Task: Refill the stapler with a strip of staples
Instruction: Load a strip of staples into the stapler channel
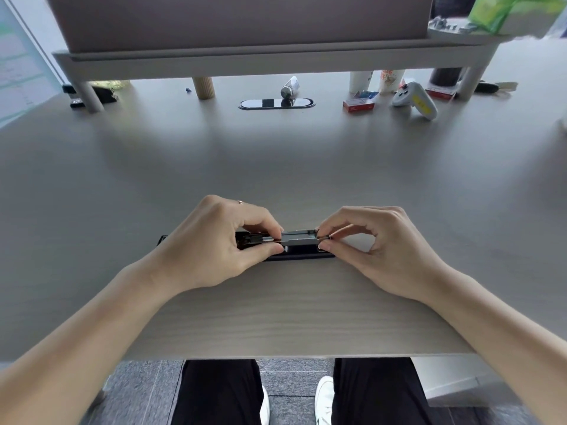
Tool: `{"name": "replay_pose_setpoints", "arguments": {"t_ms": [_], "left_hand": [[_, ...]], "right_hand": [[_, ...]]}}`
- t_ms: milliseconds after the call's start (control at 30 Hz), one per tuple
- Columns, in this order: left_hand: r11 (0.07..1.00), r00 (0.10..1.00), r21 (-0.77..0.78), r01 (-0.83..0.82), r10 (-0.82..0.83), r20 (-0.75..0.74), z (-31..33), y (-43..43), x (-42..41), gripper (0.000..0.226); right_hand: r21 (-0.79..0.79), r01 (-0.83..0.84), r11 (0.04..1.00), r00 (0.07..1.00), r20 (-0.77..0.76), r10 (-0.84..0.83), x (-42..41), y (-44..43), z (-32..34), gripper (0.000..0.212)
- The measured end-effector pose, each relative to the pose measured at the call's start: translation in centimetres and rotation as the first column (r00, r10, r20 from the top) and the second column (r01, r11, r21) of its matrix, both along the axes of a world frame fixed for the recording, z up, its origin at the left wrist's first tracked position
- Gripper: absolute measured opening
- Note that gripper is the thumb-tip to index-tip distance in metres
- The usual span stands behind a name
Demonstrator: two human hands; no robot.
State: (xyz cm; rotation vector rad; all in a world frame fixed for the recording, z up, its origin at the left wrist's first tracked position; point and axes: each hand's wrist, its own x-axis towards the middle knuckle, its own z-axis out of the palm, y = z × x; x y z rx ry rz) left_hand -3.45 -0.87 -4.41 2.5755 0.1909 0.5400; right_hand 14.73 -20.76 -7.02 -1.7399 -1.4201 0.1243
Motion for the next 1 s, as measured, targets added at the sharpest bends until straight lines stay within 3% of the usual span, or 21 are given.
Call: {"name": "replay_pose_setpoints", "arguments": {"t_ms": [267,500,700,833,1000], "left_hand": [[1.000,1.000,-0.006,0.022,-0.022,0.008,-0.3,-0.4,0.6,0.012],[1.000,1.000,-0.018,0.008,-0.008,-0.015,0.0,-0.7,0.5,0.015],[0.987,0.976,-0.147,-0.070,0.037,-0.216,1.7,1.8,-1.4,0.048],[0.983,0.926,-0.053,-0.178,0.149,-0.348,3.0,3.9,-3.4,0.030],[0.990,0.906,0.014,-0.137,0.131,-0.403,4.3,4.5,-3.6,0.025]], "right_hand": [[0.001,0.002,1.000,1.000,-0.020,-0.002,-0.1,0.0,0.1,0.011],[-0.026,-0.056,0.998,0.995,0.076,0.058,0.0,0.1,0.2,0.010],[-0.032,-0.050,0.998,0.998,0.044,0.051,0.0,0.0,0.2,0.016],[-0.040,-0.005,0.999,0.998,-0.060,0.003,-0.3,-0.2,0.4,0.042],[-0.042,0.018,0.999,0.998,-0.054,-0.020,-0.8,-0.2,0.7,0.048]]}}
